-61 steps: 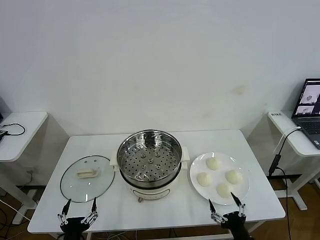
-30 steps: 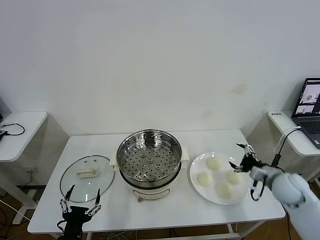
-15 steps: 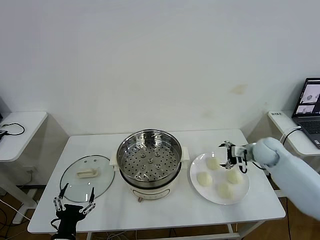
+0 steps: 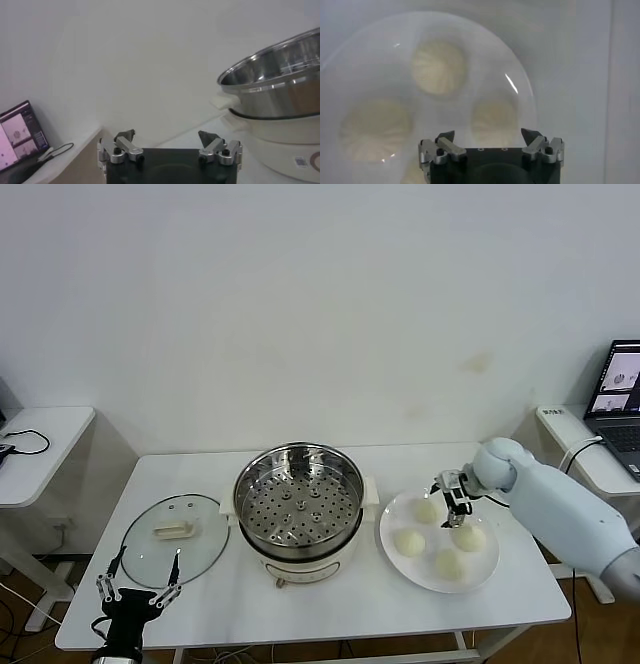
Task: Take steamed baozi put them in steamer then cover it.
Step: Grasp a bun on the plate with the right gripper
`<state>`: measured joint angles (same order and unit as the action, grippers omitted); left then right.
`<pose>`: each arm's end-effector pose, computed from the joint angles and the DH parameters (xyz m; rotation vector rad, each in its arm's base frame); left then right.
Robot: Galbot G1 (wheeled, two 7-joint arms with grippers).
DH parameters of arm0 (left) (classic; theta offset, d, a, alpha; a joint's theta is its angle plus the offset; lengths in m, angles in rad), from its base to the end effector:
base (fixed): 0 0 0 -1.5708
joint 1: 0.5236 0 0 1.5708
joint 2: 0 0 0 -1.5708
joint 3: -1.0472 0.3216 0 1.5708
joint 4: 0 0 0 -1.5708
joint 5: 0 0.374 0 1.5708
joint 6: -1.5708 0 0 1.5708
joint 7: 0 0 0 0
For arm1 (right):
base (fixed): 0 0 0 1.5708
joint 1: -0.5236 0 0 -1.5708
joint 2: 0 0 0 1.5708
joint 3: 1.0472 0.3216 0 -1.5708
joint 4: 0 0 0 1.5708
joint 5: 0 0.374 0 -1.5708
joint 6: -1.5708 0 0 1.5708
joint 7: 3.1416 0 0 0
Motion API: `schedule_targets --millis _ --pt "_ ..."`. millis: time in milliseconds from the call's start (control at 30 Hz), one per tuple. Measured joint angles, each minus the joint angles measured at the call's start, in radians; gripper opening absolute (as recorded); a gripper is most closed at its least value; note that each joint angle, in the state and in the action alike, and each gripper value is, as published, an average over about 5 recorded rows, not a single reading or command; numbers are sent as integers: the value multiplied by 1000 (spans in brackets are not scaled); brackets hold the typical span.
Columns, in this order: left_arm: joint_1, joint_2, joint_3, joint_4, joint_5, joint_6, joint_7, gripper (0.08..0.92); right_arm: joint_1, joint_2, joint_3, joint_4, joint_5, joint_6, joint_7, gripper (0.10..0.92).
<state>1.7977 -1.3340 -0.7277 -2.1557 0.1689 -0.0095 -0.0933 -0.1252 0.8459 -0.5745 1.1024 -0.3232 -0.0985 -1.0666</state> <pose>0.1571 0.0884 -0.2792 0.1362 -2.9407 -0.7298 0.5413 -0.1028 -0.2198 1.2738 -1.4160 1.5010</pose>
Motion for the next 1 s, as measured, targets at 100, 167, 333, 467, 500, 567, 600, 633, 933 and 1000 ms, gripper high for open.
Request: schedule_targets --millis 100,167,333,467,500,567,600,633,933,1000 --pt "0 0 -3 -1 2 0 0 823 12 20 -15 -33 -12 2 -4 823" --pt "0 1 -5 -1 3 0 0 823 17 32 -21 -53 -19 2 -5 823" --pt "1 3 -10 -5 4 0 0 823 29 59 -31 -96 -29 2 -4 822" --pt "3 2 -13 -8 7 -1 0 823 35 81 -37 -124 -34 1 1 814" --pt "4 3 -14 -8 8 -1 0 823 36 87 -38 -131 -35 1 2 808" --pt "5 3 -16 -9 8 -2 0 823 38 98 -39 -144 -38 0 5 796" --pt "5 3 -16 -9 8 -2 0 823 39 104 -40 -150 -39 -1 6 786" --pt "5 3 -17 -9 8 -2 0 823 40 109 -41 -155 -41 -2 6 778" --pt "4 4 -21 -12 9 -3 -2 823 47 146 -54 -190 -53 -6 2 697" --pt "4 4 -21 -13 9 -4 -3 823 48 148 -55 -193 -56 -6 -1 675"
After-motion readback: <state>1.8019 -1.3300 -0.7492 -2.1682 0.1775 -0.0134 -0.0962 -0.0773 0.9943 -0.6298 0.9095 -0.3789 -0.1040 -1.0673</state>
